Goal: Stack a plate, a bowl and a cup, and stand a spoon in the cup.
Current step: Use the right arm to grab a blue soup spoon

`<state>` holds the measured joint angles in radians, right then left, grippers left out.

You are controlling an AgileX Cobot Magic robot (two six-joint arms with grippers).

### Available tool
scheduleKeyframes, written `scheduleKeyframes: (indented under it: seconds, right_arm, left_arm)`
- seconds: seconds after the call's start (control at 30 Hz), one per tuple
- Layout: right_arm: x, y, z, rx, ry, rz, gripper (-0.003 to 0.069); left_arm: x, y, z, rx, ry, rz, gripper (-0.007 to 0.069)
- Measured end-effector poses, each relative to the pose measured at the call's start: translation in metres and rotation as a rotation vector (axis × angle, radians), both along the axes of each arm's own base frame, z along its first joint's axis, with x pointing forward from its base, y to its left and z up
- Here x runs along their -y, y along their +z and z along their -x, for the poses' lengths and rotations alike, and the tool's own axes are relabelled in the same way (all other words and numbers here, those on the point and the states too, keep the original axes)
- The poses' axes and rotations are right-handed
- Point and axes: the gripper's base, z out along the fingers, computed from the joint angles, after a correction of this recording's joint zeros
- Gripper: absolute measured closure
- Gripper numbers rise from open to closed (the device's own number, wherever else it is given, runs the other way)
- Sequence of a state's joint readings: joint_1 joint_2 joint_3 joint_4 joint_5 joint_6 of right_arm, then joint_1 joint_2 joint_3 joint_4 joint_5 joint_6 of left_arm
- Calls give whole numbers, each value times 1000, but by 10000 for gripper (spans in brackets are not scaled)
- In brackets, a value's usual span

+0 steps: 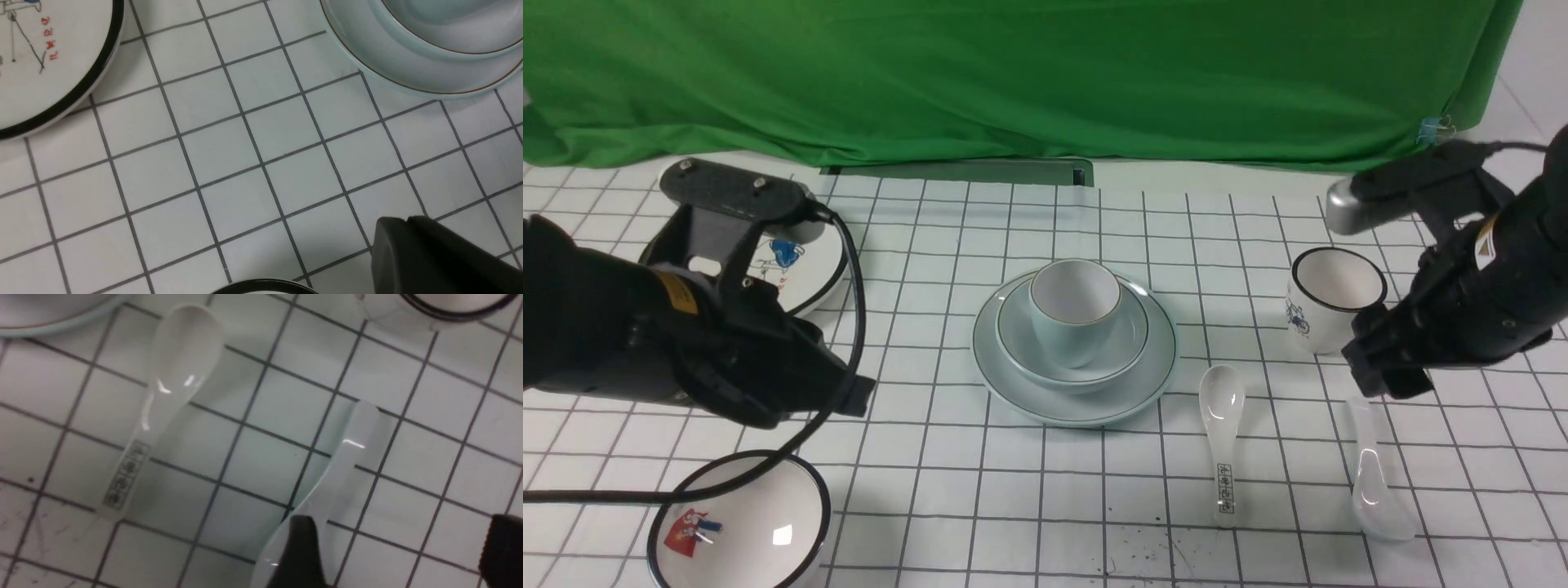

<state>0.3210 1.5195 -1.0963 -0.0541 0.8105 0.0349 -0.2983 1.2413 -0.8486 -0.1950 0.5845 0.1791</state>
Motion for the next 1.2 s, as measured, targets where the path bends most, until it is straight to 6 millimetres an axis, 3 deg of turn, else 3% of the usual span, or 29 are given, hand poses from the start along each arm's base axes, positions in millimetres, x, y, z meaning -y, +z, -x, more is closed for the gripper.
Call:
scheduleKeyframes:
  seconds: [0.2,0.57,0.87,1.0,1.2]
  right_arm:
    - [16,-34,-20,-61,-81,7,89]
    - [5,-88,-41,-143,-128,-65,89]
    - [4,-95,-45,-133,-131,-72,102]
    - [4,-98,-46,-137,-132,-71,188]
    - [4,-102,-44,-175,-138,-68,410]
  left_arm:
    - [0,0,0,0,0,0,656]
    - [0,0,0,0,0,0,656]
    - [0,0,0,0,0,0,656]
    - [0,0,0,0,0,0,656]
    - [0,0,0,0,0,0,656]
